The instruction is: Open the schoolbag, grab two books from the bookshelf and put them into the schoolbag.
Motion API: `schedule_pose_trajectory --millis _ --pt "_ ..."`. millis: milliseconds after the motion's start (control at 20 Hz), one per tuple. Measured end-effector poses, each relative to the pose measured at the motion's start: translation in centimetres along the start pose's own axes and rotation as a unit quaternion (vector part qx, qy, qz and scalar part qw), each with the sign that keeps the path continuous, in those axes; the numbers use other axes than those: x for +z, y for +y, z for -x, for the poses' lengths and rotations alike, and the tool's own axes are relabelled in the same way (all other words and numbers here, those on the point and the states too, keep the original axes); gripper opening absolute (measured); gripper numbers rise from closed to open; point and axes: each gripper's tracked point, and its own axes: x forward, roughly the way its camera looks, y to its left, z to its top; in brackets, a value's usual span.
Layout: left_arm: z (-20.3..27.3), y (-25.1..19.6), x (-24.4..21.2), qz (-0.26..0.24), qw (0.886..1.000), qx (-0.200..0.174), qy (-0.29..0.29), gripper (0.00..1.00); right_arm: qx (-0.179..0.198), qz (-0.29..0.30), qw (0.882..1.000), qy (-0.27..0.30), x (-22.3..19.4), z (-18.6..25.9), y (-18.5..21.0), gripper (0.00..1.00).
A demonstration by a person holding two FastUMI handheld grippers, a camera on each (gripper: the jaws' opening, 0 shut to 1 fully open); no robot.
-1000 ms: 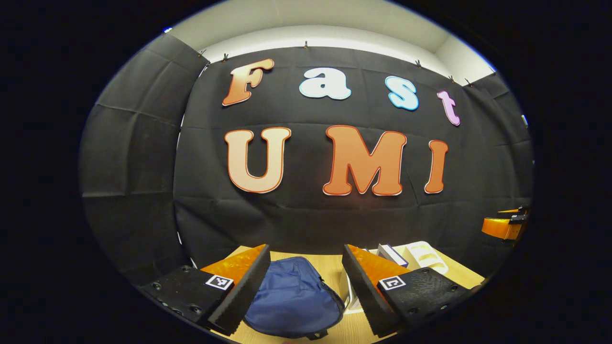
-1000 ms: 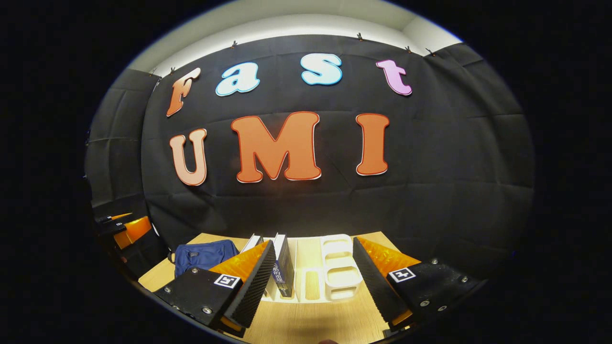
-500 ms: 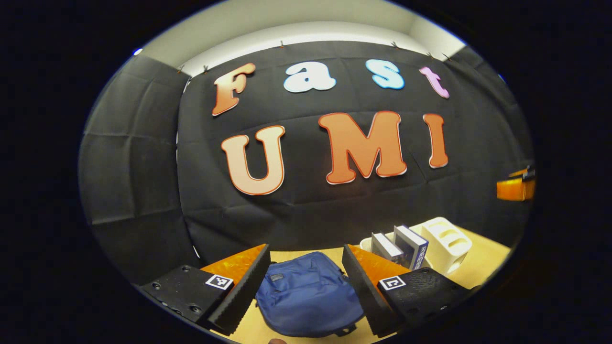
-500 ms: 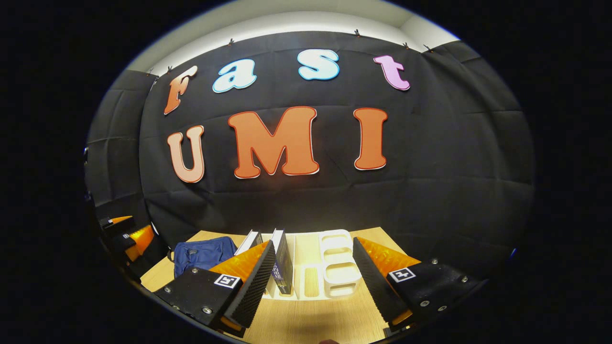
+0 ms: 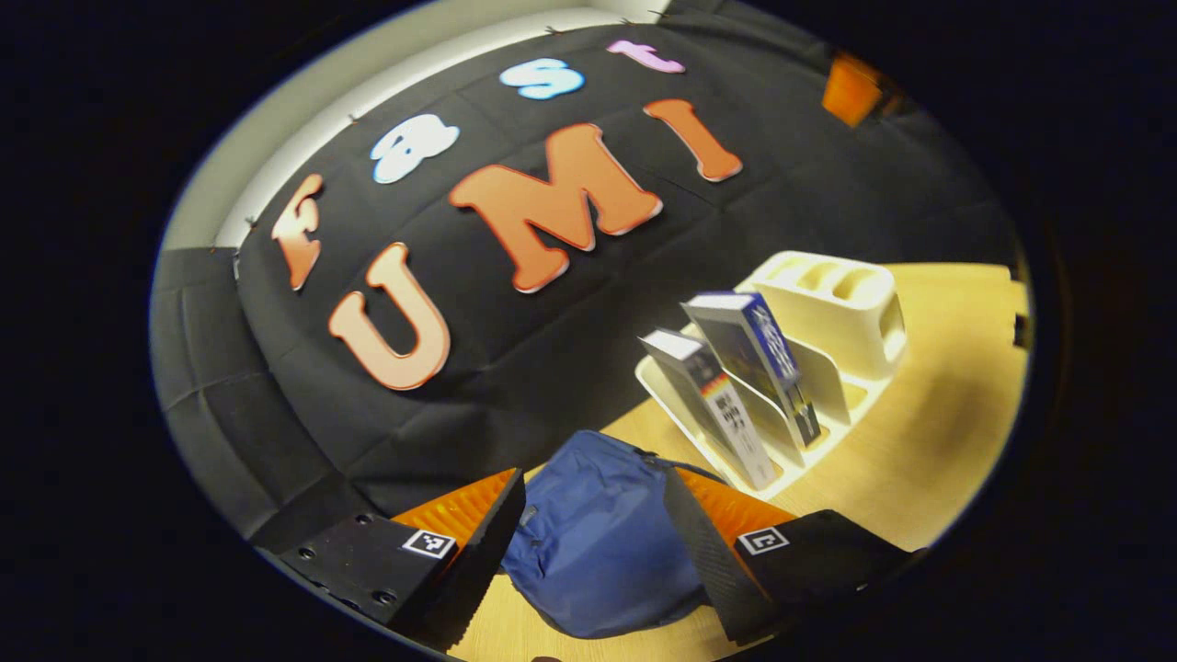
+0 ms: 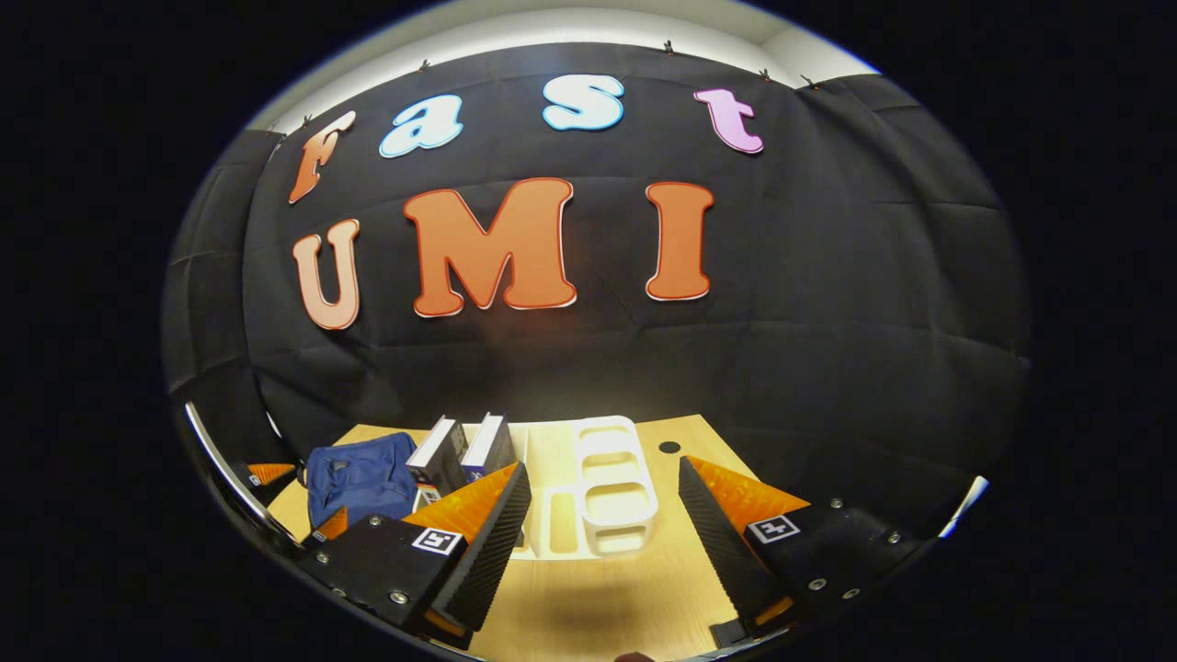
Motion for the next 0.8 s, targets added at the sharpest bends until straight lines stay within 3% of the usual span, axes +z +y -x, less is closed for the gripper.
schedule_pose_trajectory --millis 150,250,600,650,800 --pt "-2.0 -5.2 -3.1 -0.058 0.996 -0.062 0.020 0.95 -0.018 0.011 1.000 0.007 -0.4 -0.2 -2.0 0.97" --pt "-2.9 -8.4 -5.5 -0.041 0.992 -0.107 0.049 0.95 -0.022 0.004 1.000 0.017 -0.8 -0.4 -3.0 0.97" --pt "-5.6 -8.0 -12.5 -0.152 0.974 -0.094 0.141 0.97 -0.018 -0.048 0.998 0.047 -2.8 -2.0 -5.1 0.97" --pt "-5.5 -8.0 -12.3 -0.160 0.973 -0.096 0.137 0.98 -0.016 -0.047 0.998 0.050 -3.0 -2.3 -5.0 1.00" --pt "-4.9 -6.4 -11.0 -0.185 0.969 -0.095 0.133 0.96 0.002 -0.047 0.997 0.056 -3.4 -3.2 -4.0 0.97"
